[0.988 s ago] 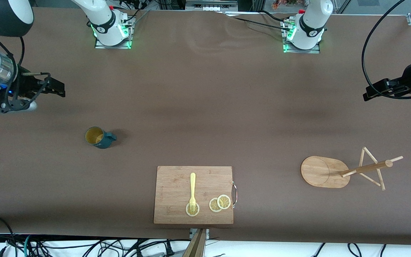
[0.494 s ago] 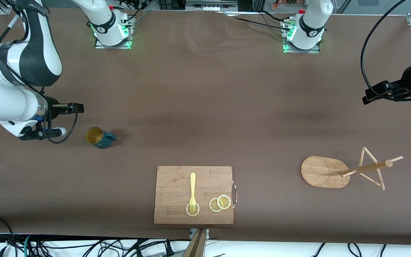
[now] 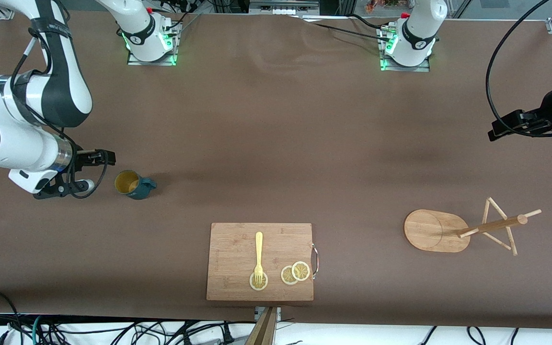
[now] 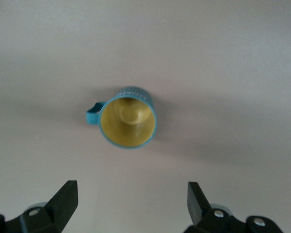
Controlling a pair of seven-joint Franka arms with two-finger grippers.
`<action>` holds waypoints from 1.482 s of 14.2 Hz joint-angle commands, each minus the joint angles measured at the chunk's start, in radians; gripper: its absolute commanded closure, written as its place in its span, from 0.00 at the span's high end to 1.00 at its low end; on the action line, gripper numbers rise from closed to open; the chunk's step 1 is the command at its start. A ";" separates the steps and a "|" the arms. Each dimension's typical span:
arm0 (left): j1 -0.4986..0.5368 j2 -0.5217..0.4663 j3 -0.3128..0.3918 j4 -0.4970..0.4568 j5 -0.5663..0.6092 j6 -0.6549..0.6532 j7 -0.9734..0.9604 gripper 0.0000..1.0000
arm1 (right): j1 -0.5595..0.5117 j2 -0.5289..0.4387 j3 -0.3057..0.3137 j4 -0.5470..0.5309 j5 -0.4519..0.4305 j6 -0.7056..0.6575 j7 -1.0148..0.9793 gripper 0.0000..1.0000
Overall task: Pass cup and hang on rack
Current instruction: 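Move the right gripper down over the teal mug lying on its side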
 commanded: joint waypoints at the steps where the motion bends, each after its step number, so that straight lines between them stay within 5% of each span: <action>1: 0.003 0.028 0.002 0.042 -0.011 -0.006 -0.013 1.00 | -0.008 -0.116 -0.014 -0.227 -0.007 0.175 -0.024 1.00; 11: -0.006 0.023 0.001 0.038 -0.011 0.006 -0.013 1.00 | -0.008 0.031 -0.030 -0.248 0.000 0.403 -0.041 0.93; 21: -0.016 -0.001 0.004 0.006 -0.003 0.006 -0.011 1.00 | -0.001 0.098 -0.025 -0.209 0.039 0.440 -0.027 0.71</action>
